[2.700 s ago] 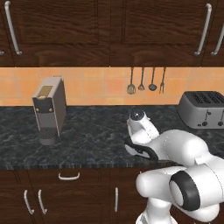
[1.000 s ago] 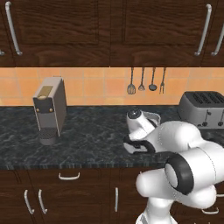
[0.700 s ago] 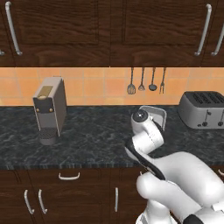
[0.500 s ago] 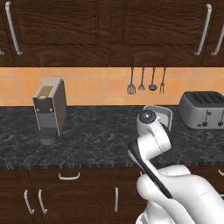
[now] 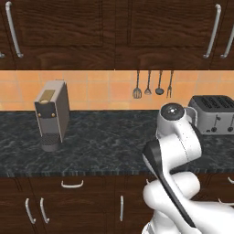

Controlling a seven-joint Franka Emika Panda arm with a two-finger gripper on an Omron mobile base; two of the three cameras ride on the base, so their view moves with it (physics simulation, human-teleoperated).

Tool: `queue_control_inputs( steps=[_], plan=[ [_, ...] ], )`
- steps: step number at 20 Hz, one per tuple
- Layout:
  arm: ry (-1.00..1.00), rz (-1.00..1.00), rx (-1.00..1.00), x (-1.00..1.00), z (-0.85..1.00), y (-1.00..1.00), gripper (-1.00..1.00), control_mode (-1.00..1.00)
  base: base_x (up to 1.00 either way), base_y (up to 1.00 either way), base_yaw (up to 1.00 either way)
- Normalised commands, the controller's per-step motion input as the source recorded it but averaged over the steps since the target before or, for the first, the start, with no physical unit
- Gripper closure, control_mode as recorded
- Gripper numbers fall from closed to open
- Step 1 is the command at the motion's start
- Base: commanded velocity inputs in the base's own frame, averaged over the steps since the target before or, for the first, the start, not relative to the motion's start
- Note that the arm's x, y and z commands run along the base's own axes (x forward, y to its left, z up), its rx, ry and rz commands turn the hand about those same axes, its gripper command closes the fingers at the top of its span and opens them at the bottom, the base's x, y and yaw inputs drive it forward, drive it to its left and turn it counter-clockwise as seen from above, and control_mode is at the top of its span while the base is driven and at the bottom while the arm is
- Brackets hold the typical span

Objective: Take the meat container that has the steak and place it on the second highest rack of the freezer. Then take the vegetable container that has the lemon and potato and place it on the highest rack of the freezer.

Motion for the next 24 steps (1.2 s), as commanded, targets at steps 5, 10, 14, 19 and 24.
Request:
queue_control_inputs(
  steps=[5,10,14,19,24],
  plan=[
    [0.0,0.0,-0.01,-0.23,0.08,0.04,1.0,-1.0,0.0,0.0,0.0],
    [-0.03,-0.04,0.0,-0.07,0.0,0.01,1.0,-1.0,0.0,0.0,0.0],
    [0.0,0.0,0.0,0.0,0.0,0.0,1.0,1.0,-0.47,0.29,-0.55],
    [0.0,0.0,0.0,0.0,0.0,0.0,1.0,1.0,-0.59,0.12,-0.78],
    [0.0,0.0,0.0,0.0,0.0,0.0,1.0,1.0,-0.72,0.0,-0.79]
  ],
)
